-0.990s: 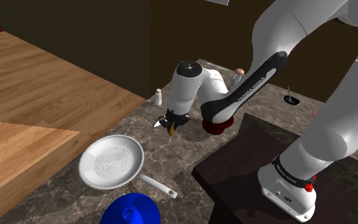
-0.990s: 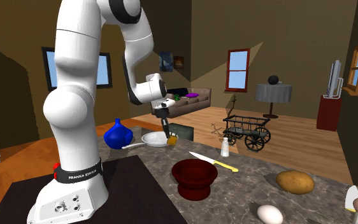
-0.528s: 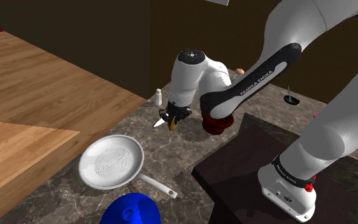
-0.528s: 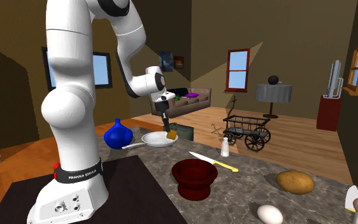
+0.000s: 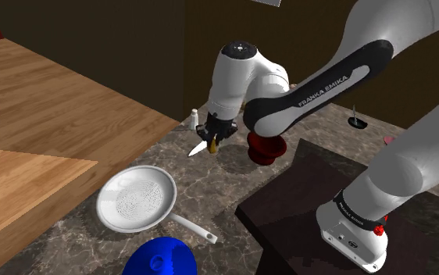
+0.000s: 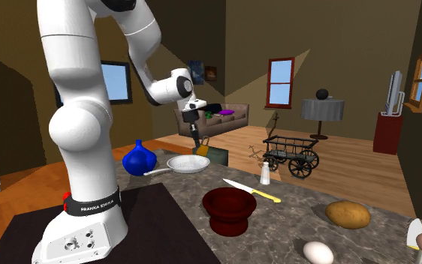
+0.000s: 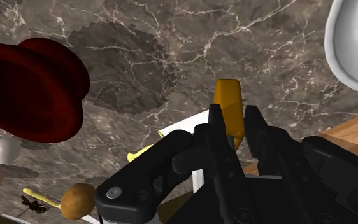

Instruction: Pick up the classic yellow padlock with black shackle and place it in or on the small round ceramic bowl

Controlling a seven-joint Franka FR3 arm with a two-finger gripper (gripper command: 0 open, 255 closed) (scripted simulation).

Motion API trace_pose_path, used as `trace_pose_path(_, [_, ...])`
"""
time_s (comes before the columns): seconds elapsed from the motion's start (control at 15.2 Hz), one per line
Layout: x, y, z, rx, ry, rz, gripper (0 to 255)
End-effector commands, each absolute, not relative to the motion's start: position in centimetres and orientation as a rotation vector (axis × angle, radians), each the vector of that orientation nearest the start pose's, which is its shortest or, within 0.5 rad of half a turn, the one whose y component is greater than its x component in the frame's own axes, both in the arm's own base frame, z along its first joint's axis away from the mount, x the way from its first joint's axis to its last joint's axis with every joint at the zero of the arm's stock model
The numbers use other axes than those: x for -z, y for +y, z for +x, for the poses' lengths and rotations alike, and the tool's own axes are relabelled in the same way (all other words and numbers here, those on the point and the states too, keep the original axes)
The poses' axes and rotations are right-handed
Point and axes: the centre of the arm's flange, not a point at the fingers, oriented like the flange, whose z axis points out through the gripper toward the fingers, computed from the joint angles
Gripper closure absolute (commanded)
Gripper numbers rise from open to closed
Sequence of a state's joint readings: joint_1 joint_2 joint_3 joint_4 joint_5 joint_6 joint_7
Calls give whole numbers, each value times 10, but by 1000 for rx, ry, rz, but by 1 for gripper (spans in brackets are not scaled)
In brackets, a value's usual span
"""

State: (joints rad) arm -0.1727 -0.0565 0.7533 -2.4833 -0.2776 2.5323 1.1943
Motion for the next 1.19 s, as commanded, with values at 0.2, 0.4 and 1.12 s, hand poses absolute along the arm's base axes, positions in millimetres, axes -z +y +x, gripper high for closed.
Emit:
trace_pose_path(0.2, [-316, 211, 388, 342, 620, -3127, 255])
trace_pose_path(0.4, [-317, 172, 381, 342, 620, -3127, 255])
trace_pose_path(1.12, [-319, 29, 355, 342, 620, -3127, 255])
